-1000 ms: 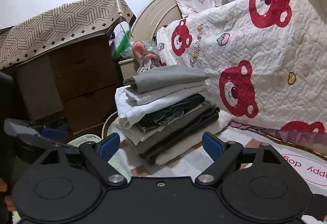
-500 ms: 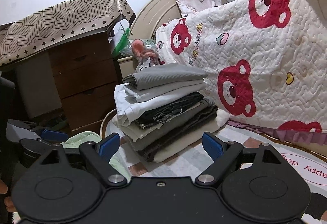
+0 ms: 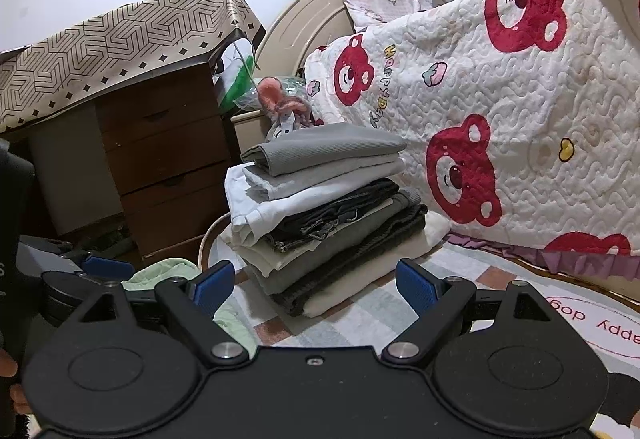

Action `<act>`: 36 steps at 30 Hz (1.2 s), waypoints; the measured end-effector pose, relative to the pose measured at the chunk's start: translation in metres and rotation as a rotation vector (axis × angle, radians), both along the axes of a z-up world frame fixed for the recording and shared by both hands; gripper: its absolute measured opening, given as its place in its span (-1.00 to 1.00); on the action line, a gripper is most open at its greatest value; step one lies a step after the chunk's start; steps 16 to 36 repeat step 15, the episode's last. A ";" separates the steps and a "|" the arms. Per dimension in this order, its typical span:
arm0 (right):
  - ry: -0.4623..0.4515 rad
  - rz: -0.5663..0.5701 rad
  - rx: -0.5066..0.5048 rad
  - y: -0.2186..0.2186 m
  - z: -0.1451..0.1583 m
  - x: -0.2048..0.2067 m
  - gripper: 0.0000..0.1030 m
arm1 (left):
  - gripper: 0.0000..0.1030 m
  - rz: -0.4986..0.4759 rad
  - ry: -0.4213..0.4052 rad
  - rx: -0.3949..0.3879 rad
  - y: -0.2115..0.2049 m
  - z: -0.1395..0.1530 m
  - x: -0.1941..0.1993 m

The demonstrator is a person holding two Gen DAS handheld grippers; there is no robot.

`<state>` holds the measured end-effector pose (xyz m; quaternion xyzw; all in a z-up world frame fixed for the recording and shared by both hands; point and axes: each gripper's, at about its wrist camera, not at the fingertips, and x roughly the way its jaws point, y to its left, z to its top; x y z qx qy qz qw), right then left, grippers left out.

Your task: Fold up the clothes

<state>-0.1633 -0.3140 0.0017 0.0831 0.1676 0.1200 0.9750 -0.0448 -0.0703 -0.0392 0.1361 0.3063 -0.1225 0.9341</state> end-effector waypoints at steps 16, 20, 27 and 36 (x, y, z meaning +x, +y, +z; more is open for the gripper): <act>0.006 0.008 0.001 0.000 0.001 -0.004 0.75 | 1.00 -0.011 0.016 0.006 0.001 -0.002 -0.001; 0.006 0.008 0.001 0.000 0.001 -0.004 0.75 | 1.00 -0.011 0.016 0.006 0.001 -0.002 -0.001; 0.006 0.008 0.001 0.000 0.001 -0.004 0.75 | 1.00 -0.011 0.016 0.006 0.001 -0.002 -0.001; 0.006 0.008 0.001 0.000 0.001 -0.004 0.75 | 1.00 -0.011 0.016 0.006 0.001 -0.002 -0.001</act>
